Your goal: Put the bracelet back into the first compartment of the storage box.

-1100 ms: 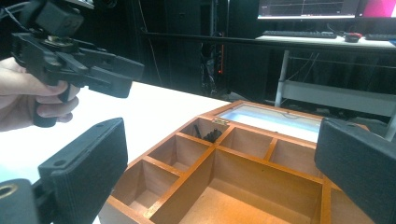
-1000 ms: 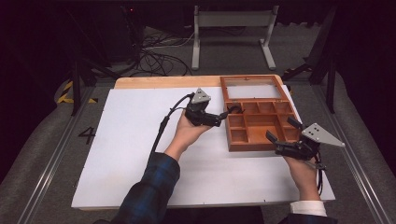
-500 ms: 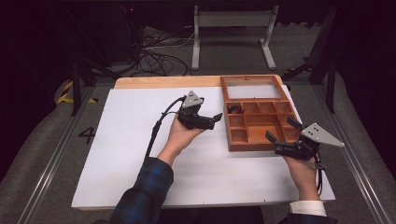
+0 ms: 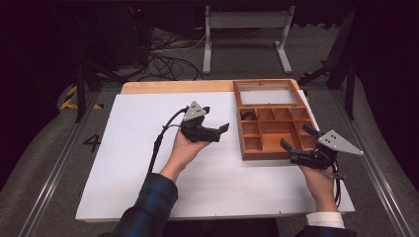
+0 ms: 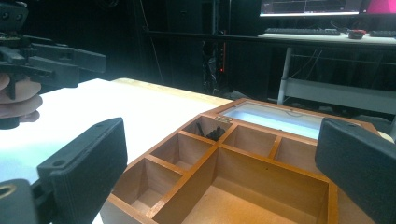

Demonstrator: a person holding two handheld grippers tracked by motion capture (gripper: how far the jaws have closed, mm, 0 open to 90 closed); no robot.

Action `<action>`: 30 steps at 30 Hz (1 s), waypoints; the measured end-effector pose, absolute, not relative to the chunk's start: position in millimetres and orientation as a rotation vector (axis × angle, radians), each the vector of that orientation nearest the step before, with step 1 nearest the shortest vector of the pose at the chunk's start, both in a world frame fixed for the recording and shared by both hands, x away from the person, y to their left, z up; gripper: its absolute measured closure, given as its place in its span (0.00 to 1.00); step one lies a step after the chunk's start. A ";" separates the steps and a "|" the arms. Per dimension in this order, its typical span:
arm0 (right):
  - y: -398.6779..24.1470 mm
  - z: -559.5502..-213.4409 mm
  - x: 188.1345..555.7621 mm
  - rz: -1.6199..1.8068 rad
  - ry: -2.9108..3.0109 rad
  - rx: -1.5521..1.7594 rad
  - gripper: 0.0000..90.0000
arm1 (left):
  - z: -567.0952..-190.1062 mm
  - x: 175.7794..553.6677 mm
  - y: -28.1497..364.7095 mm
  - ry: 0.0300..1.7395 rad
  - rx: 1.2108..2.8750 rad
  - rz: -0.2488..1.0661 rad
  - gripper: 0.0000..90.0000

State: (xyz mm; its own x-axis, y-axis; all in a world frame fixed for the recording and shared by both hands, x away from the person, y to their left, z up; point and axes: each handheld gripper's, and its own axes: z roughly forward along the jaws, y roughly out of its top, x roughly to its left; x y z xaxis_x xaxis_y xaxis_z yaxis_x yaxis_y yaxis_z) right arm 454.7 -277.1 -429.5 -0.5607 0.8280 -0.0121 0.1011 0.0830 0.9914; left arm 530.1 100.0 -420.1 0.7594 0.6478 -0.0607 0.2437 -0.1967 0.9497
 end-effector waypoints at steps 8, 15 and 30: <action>-276.1 -430.4 455.5 1.543 1.756 0.921 0.03 | -420.5 520.2 111.7 0.700 1.746 0.435 0.06; -275.4 -431.5 455.9 1.531 1.752 0.926 0.02 | -420.1 512.7 123.9 0.708 1.729 0.454 0.06; -273.4 -436.1 459.0 1.555 1.766 0.921 0.01 | -419.5 497.0 150.6 0.701 1.719 0.516 0.06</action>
State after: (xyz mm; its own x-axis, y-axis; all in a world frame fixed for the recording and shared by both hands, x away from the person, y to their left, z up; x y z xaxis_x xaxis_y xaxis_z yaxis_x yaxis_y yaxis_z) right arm 459.0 -273.4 -436.1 -0.5754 0.8178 0.0048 0.1081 0.0702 0.9917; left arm 497.0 150.6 -419.5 0.7251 0.6884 -0.0191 0.1865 -0.1696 0.9677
